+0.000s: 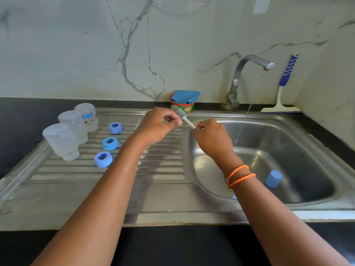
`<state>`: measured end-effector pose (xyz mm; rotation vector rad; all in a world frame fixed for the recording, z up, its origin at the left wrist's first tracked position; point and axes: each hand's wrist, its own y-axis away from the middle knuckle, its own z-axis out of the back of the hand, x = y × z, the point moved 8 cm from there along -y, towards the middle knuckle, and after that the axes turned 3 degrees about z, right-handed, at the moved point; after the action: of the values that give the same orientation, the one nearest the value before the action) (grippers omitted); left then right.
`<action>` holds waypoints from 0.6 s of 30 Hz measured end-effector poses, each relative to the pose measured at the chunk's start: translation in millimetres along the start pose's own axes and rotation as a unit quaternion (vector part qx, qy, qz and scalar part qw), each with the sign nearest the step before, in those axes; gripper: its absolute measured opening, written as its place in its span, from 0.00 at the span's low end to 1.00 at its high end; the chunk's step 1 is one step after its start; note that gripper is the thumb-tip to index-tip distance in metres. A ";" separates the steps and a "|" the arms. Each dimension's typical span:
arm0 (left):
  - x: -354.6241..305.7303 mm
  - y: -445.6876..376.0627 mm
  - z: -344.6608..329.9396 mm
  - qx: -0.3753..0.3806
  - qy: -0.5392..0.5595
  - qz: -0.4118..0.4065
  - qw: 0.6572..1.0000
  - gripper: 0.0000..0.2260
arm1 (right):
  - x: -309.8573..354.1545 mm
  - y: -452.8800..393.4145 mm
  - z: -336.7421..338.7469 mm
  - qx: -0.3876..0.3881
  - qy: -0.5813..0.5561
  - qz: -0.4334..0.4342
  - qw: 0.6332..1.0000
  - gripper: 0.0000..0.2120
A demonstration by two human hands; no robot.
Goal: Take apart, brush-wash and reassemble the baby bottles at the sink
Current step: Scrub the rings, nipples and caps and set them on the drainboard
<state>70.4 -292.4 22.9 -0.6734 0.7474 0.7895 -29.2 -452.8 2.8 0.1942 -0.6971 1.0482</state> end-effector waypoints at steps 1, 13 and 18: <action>-5.6 -8.5 -19.3 0.015 0.016 -0.006 1.000 0.02 | -15.9 -3.9 10.4 -0.002 0.003 -0.011 1.000 0.11; -50.2 -19.8 -273.2 0.349 -0.096 0.003 0.932 0.04 | -175.3 -13.3 114.3 -0.057 0.080 -0.063 0.993 0.13; -48.2 14.0 -322.7 0.443 -0.391 0.033 0.806 0.20 | -209.9 -17.0 133.8 -0.108 0.059 -0.072 0.990 0.13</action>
<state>-70.3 -548.6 -122.9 0.5314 0.2905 0.6029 -137.8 -676.3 -19.5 -0.0059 -0.6736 0.8325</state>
